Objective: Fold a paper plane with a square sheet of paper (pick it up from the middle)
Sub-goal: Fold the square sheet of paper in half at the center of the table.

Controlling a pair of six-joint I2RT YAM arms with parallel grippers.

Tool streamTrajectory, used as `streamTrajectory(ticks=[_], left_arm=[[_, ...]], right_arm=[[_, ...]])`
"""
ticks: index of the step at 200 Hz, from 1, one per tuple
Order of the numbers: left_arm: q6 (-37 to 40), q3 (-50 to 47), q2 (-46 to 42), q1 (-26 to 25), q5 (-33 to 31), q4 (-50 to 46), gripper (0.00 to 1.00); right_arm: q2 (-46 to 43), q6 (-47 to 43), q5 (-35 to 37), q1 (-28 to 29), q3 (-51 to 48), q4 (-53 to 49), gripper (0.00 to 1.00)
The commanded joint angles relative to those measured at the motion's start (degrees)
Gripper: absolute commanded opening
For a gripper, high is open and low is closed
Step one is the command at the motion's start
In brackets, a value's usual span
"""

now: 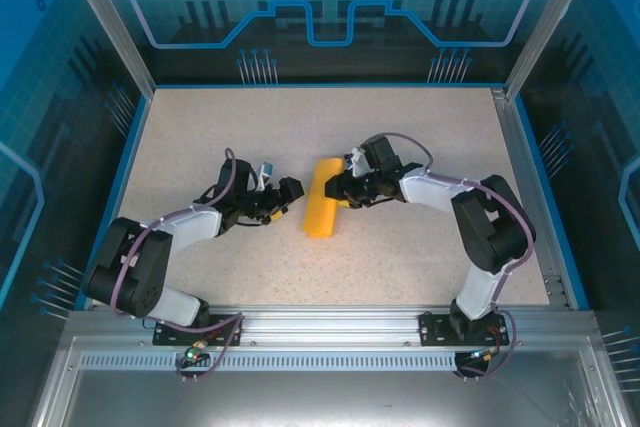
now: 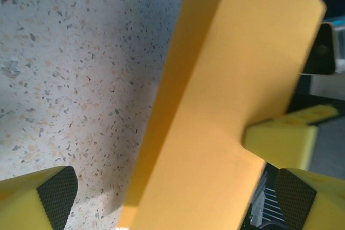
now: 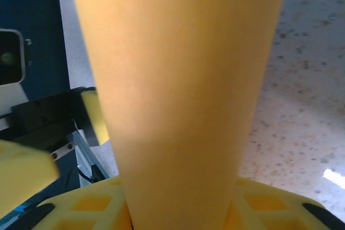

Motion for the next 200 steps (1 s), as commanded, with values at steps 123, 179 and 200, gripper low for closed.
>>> streamTrajectory(ticks=[123,179,200], left_arm=[[2.6,4.9,4.3,-2.9,2.9,-2.8,0.94],[3.9,6.6,5.2,-4.3,2.9,-4.3,0.93],[4.2,7.0,5.6,-4.8,2.9,-4.7,0.93]], right_arm=[[0.6,-7.4,15.6,-0.8,5.2,-20.9,0.66],[-2.6,-6.8,17.9,-1.5,2.7,-20.6,0.74],[-3.6,-6.3,16.4,-2.0,1.2,-18.5,0.71]])
